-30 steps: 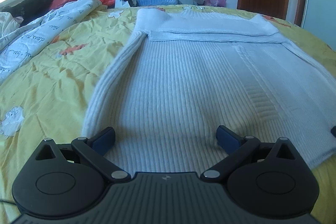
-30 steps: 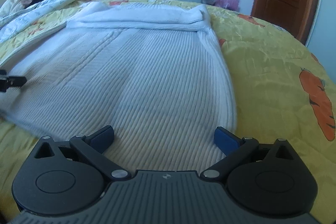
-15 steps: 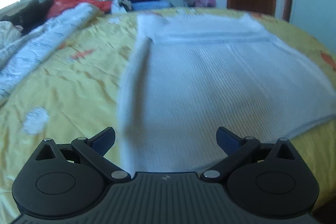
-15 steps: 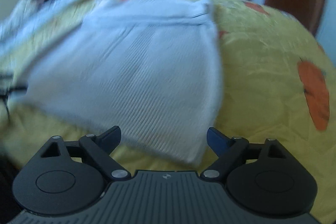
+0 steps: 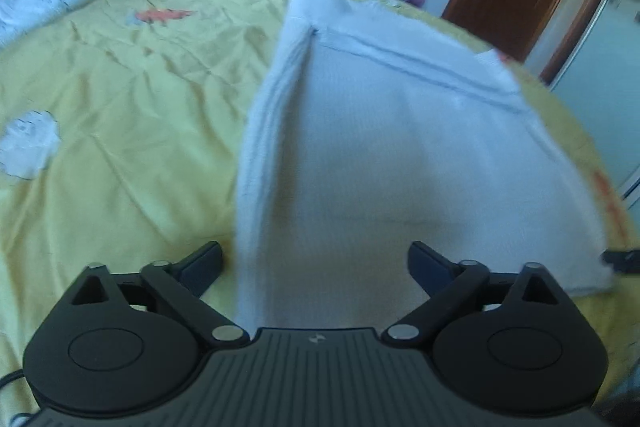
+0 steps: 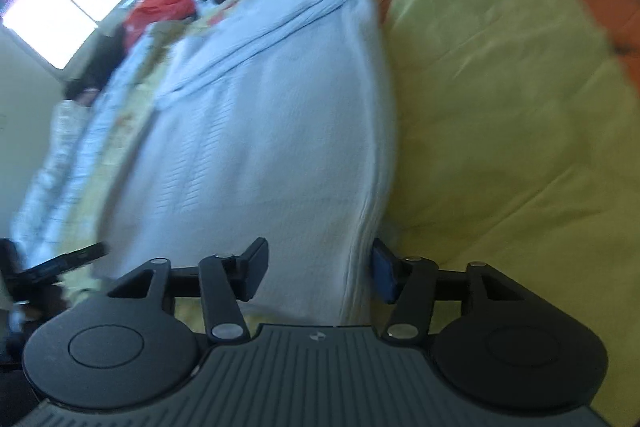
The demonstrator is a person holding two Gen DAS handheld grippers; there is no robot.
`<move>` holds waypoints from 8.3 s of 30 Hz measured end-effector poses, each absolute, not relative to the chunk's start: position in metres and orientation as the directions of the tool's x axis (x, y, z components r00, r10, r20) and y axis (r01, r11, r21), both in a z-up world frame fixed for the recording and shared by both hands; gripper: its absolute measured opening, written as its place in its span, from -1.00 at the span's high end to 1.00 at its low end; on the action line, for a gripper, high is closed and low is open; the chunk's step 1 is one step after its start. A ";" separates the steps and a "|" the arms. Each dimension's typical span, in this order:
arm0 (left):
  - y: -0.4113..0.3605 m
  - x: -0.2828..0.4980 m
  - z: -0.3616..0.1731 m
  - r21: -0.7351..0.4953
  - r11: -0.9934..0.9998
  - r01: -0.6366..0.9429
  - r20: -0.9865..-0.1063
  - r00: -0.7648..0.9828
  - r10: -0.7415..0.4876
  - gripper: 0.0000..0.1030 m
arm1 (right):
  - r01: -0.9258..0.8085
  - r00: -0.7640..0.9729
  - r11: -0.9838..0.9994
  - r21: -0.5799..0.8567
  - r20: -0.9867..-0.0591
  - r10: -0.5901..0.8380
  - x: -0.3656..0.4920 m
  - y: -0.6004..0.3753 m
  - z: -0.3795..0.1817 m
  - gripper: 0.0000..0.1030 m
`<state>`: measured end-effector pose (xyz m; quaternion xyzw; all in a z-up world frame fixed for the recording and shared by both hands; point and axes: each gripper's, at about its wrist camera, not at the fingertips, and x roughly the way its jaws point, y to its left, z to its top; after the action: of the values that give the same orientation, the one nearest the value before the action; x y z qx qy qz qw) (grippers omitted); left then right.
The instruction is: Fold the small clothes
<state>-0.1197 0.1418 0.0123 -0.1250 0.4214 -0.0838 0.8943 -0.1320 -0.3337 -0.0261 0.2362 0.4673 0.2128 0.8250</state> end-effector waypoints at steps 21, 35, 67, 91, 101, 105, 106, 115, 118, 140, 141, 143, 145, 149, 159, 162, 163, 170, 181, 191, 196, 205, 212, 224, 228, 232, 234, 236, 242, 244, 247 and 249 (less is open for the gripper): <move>0.162 -0.105 0.014 -0.294 0.955 0.030 -0.767 0.589 -0.255 0.58 | -0.065 0.476 0.708 0.703 -0.602 0.641 -0.121 -0.360 -0.051 0.59; 0.172 -0.097 0.036 -0.324 0.944 0.061 -0.751 0.590 -0.296 0.78 | -0.078 0.533 0.632 0.771 -0.503 0.680 -0.119 -0.369 -0.034 0.77; 0.170 0.187 0.082 -0.389 0.921 0.036 -0.632 0.716 -0.295 0.79 | -0.135 0.715 0.456 0.880 -0.232 0.660 0.178 -0.377 -0.011 0.76; 0.201 0.130 0.022 -0.625 0.762 -0.171 -0.575 0.761 -0.301 -0.78 | 0.000 0.804 0.422 0.907 -0.251 0.538 0.089 -0.409 -0.052 0.00; 0.173 0.110 -0.019 -0.787 0.575 -0.224 -0.474 0.817 -0.330 -0.95 | 0.109 0.782 0.376 0.920 -0.313 0.540 0.051 -0.380 -0.088 -0.10; 0.158 0.128 -0.016 -0.780 0.570 -0.257 -0.489 0.819 -0.301 -1.00 | 0.119 0.794 0.421 0.899 -0.340 0.504 0.077 -0.347 -0.080 -0.25; 0.155 0.130 -0.015 -0.767 0.586 -0.260 -0.493 0.823 -0.280 -0.99 | 0.133 0.802 0.432 0.892 -0.352 0.482 0.082 -0.341 -0.077 -0.26; 0.152 0.150 -0.003 -0.605 0.717 -0.347 -0.628 0.762 -0.161 0.39 | 0.185 0.833 0.547 0.816 -0.426 0.353 0.107 -0.313 -0.068 0.41; 0.156 0.146 0.009 -0.609 0.733 -0.304 -0.611 0.769 -0.189 0.43 | 0.147 0.849 0.534 0.832 -0.383 0.363 0.102 -0.315 -0.052 0.43; 0.173 -0.076 0.015 -0.561 0.820 -0.112 -0.661 0.657 -0.363 0.21 | 0.134 0.738 0.581 0.803 -0.472 0.482 -0.132 -0.354 -0.045 0.14; 0.176 -0.076 0.014 -0.552 0.823 -0.136 -0.684 0.638 -0.353 0.16 | 0.173 0.722 0.614 0.770 -0.523 0.452 -0.130 -0.355 -0.046 0.12; 0.185 -0.078 0.022 -0.546 0.825 -0.146 -0.698 0.624 -0.352 0.05 | 0.193 0.719 0.651 0.734 -0.557 0.415 -0.131 -0.363 -0.041 -0.02; 0.196 -0.084 0.039 -0.526 0.842 -0.120 -0.674 0.662 -0.327 -0.12 | 0.171 0.762 0.688 0.705 -0.537 0.361 -0.138 -0.372 -0.025 -0.27; 0.207 -0.078 0.077 -0.416 0.899 -0.136 -0.602 0.782 -0.161 -0.61 | 0.095 0.820 0.799 0.593 -0.502 0.275 -0.118 -0.382 0.005 -0.32; 0.127 0.074 0.054 -0.117 0.993 0.009 -0.673 0.735 -0.086 -0.58 | -0.157 0.705 0.932 0.327 -0.624 0.338 0.053 -0.334 0.004 -0.33; 0.108 0.100 0.038 -0.072 0.996 0.057 -0.714 0.694 -0.092 0.00 | -0.174 0.670 0.905 0.389 -0.627 0.398 0.076 -0.329 -0.004 -0.23; 0.101 0.108 0.032 -0.046 0.996 0.082 -0.732 0.675 -0.089 0.38 | -0.189 0.647 0.894 0.405 -0.634 0.424 0.083 -0.325 -0.008 -0.10; 0.101 0.106 0.036 0.017 0.998 0.064 -0.679 0.734 -0.036 0.84 | -0.221 0.695 0.850 0.478 -0.533 0.482 0.078 -0.331 0.003 0.71; 0.114 0.113 0.013 0.028 0.999 -0.025 -0.679 0.733 0.037 0.76 | -0.045 0.721 0.891 0.451 -0.603 0.341 0.086 -0.331 -0.028 0.24; 0.078 0.089 0.058 0.109 0.994 -0.019 -0.561 0.824 0.077 0.23 | -0.128 0.854 0.901 0.415 -0.416 0.313 0.038 -0.318 0.042 -0.08; 0.057 0.107 0.025 0.115 0.993 0.009 -0.639 0.766 0.067 0.21 | -0.190 0.774 0.963 0.191 -0.574 0.267 0.063 -0.258 0.013 -0.07; 0.072 0.119 0.000 0.061 0.998 -0.031 -0.671 0.739 0.064 0.18 | -0.176 0.703 0.976 0.129 -0.678 0.216 0.096 -0.260 -0.031 -0.39; 0.073 0.109 0.012 0.065 0.996 -0.056 -0.661 0.746 0.085 0.20 | -0.130 0.758 0.990 0.053 -0.638 0.134 0.074 -0.251 -0.015 -0.36; 0.036 0.017 0.003 0.162 0.968 0.192 -0.612 0.789 -0.054 -0.17 | -0.329 0.787 0.930 -0.162 -0.591 0.176 -0.028 -0.226 -0.022 -0.66; 0.045 0.033 0.010 0.088 0.986 0.144 -0.641 0.766 -0.055 -0.24 | -0.247 0.725 0.965 0.084 -0.645 0.242 0.001 -0.256 -0.015 -0.51; 0.060 -0.006 0.032 0.118 0.988 0.097 -0.597 0.802 -0.008 -0.23 | -0.205 0.778 0.972 0.114 -0.583 0.233 -0.035 -0.274 0.007 -0.43; 0.082 -0.030 0.035 0.074 0.996 0.041 -0.583 0.813 0.010 -0.34 | -0.174 0.803 0.972 0.155 -0.550 0.231 -0.062 -0.295 0.013 -0.50; 0.112 -0.054 0.030 -0.029 0.999 -0.037 -0.602 0.798 0.013 -0.35 | -0.115 0.806 0.965 0.234 -0.546 0.228 -0.088 -0.321 0.011 -0.50; 0.168 -0.089 0.003 -0.389 0.903 -0.185 -0.653 0.746 -0.128 -0.34 | -0.030 0.745 0.905 0.424 -0.594 0.304 -0.128 -0.355 -0.019 -0.35; 0.165 -0.082 0.000 -0.378 0.909 -0.174 -0.646 0.753 -0.125 -0.34 | -0.068 0.706 0.896 0.439 -0.614 0.354 -0.119 -0.343 -0.029 0.27; 0.154 -0.058 -0.002 -0.339 0.931 -0.135 -0.645 0.754 -0.126 0.19 | -0.128 0.707 0.915 0.382 -0.613 0.354 -0.098 -0.324 -0.033 0.40; 0.151 -0.044 -0.003 -0.334 0.935 -0.117 -0.644 0.753 -0.135 0.27 | -0.144 0.706 0.919 0.367 -0.613 0.355 -0.085 -0.324 -0.033 0.50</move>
<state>-0.0435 0.1508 -0.0032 -0.1797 0.3514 -0.0050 0.9188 -0.0852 -0.3242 -0.0334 0.1475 0.3582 0.1367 0.9117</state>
